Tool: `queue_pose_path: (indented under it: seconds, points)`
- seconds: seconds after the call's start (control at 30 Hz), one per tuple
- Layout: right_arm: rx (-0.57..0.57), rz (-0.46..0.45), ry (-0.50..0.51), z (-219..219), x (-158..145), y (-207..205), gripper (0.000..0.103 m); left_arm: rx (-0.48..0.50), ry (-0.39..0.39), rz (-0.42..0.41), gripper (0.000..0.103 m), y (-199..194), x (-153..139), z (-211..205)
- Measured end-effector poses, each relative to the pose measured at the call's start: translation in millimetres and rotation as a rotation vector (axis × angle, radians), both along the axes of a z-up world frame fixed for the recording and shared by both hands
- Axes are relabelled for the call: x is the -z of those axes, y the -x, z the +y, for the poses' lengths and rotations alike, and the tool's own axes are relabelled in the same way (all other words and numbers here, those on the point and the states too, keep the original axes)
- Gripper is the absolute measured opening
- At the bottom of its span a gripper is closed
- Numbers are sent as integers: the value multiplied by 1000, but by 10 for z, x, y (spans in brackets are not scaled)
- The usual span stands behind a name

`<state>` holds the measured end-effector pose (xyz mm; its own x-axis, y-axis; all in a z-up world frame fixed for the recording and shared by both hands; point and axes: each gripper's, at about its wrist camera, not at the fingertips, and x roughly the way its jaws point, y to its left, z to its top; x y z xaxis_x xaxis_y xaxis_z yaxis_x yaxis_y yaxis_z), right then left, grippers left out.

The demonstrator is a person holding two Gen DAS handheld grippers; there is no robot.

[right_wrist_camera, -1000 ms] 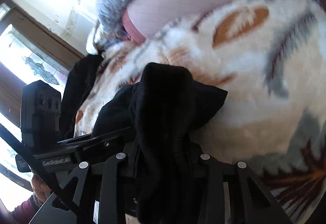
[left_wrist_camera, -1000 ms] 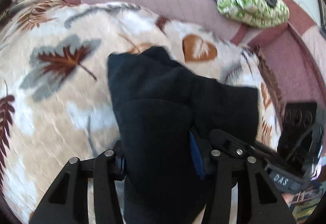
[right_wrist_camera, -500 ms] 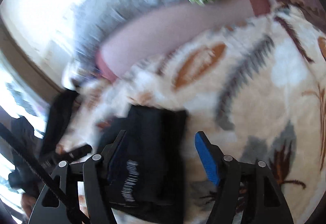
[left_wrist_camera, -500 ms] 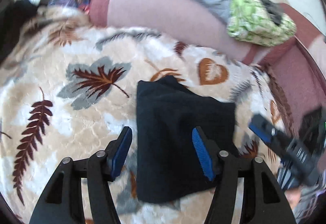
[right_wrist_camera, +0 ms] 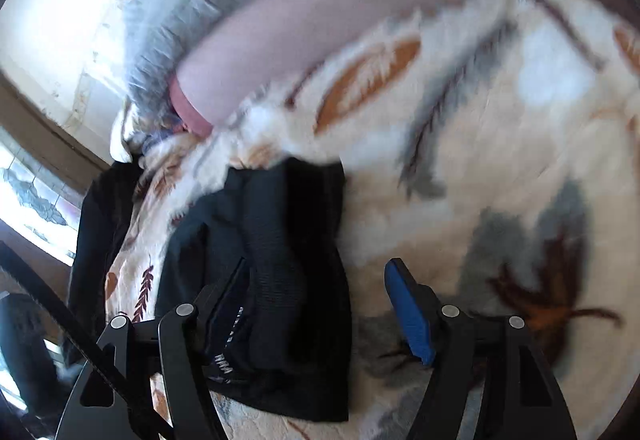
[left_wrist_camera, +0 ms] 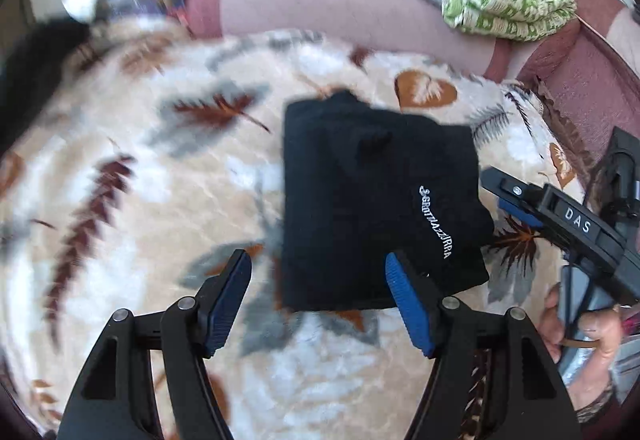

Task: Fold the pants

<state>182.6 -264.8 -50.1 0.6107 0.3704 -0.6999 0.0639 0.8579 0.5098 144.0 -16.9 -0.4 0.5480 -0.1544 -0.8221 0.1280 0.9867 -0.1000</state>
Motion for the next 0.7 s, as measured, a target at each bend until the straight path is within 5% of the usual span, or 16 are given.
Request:
queue_pose_path:
  seconds: [0.13,0.3,0.43,0.57,0.7]
  points:
    - [46,-58,112,12,-289,325,75,-27,-78,-190,78,462,-352,28]
    - [63,-105,173,154,-619,807,79,-78,-152,-488,103,1020,-749,-19]
    - [63,-156,263,430,-644,1263,88,-168,-188,-685,103,1414,-970,-39]
    - [48,-125,358,679,-391,1550,88,-86,-90,-619,103,1464,-1002,-38]
    - [9,-52,364,739,-173,1548,88,-60,-109,-513,103,1418,-824,-87]
